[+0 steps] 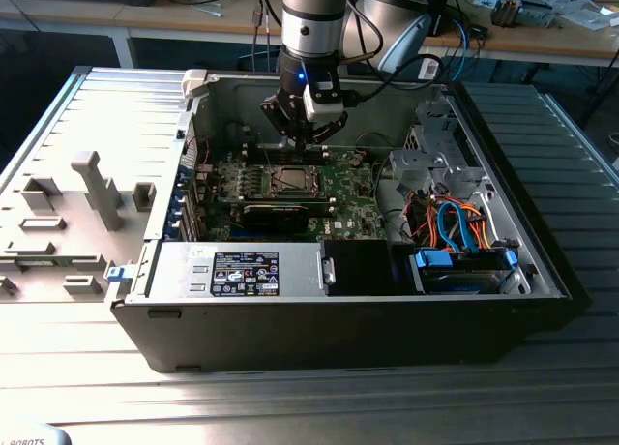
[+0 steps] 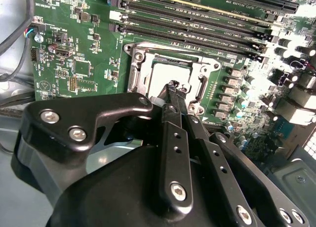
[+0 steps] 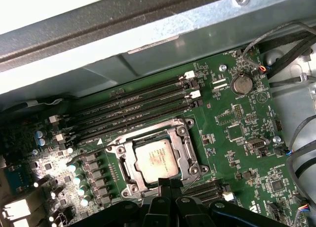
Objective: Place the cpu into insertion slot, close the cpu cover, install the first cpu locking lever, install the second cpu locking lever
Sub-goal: 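Install the first cpu locking lever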
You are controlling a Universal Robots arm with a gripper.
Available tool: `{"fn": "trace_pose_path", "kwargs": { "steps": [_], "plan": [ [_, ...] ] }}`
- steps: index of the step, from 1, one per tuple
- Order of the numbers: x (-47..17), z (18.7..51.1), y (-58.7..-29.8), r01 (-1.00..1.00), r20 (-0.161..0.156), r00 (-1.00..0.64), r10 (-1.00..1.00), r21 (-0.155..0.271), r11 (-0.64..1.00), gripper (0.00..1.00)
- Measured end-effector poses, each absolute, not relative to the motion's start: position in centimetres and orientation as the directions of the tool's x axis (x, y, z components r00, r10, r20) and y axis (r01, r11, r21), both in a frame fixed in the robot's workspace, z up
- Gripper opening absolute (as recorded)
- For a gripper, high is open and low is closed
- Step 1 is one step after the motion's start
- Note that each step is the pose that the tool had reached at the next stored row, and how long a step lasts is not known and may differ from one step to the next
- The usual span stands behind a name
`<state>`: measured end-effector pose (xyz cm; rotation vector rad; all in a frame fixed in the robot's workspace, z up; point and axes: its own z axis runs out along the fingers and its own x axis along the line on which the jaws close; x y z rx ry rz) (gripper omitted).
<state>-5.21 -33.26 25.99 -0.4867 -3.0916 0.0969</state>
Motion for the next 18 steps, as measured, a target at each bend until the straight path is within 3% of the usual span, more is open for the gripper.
{"fn": "trace_pose_path", "kwargs": {
  "steps": [18],
  "plan": [
    [-5.21, 25.99, -33.26, 0.291, 0.001, -0.956, 0.292, -0.063, 0.955, 0.11]
  ]
}}
